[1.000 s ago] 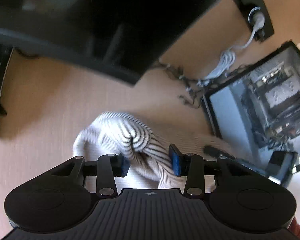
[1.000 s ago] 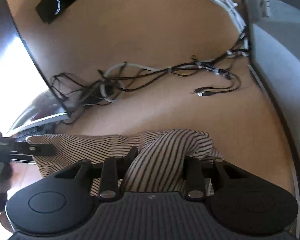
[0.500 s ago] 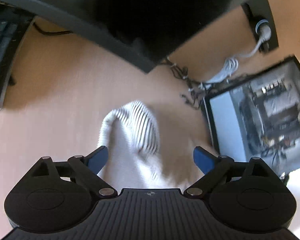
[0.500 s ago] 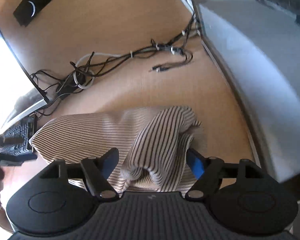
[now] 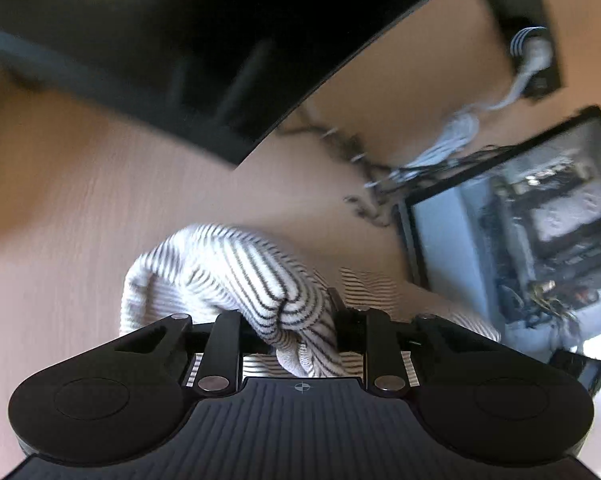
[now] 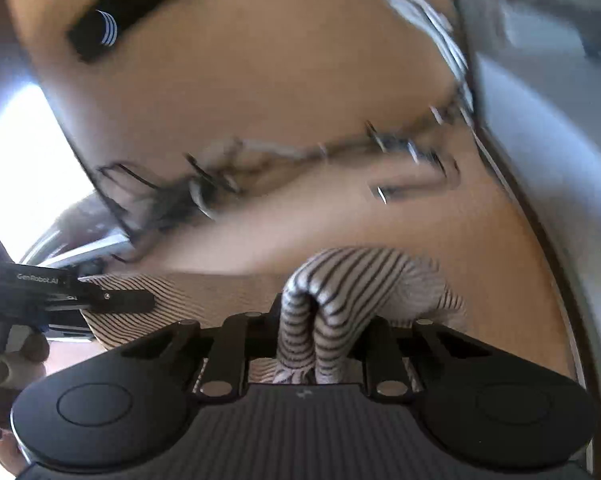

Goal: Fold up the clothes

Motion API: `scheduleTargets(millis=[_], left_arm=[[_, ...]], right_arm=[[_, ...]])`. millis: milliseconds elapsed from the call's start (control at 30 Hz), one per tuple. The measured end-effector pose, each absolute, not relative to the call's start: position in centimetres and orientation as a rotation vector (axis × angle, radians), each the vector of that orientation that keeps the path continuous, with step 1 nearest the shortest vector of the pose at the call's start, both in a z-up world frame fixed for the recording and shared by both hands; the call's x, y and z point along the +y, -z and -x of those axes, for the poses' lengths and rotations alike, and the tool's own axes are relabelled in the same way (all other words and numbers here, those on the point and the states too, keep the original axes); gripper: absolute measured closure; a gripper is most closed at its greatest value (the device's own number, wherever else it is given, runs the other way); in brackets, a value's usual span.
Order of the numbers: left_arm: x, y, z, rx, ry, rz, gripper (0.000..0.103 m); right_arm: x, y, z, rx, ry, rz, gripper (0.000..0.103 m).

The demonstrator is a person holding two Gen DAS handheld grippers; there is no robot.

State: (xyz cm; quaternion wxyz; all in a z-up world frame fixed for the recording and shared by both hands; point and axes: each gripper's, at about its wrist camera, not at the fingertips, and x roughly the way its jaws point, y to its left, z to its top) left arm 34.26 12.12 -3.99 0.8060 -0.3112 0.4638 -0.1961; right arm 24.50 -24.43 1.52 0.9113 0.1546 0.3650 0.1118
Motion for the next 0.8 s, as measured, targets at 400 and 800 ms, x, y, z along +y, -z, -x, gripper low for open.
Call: scheduleTargets(millis=[400, 800], left_arm=[[11.0, 3.8, -24.2, 1.077, 0.495, 0.658, 0.077], [11.6, 8.7, -22.6, 1.202, 0.431, 0.663, 0.074]], right_arm=[[-25.2, -2.0, -17.7, 0.828, -0.252, -0.354, 0.083], [-25.3, 2.8, -16.1, 0.896, -0.043, -0.340, 0.053]])
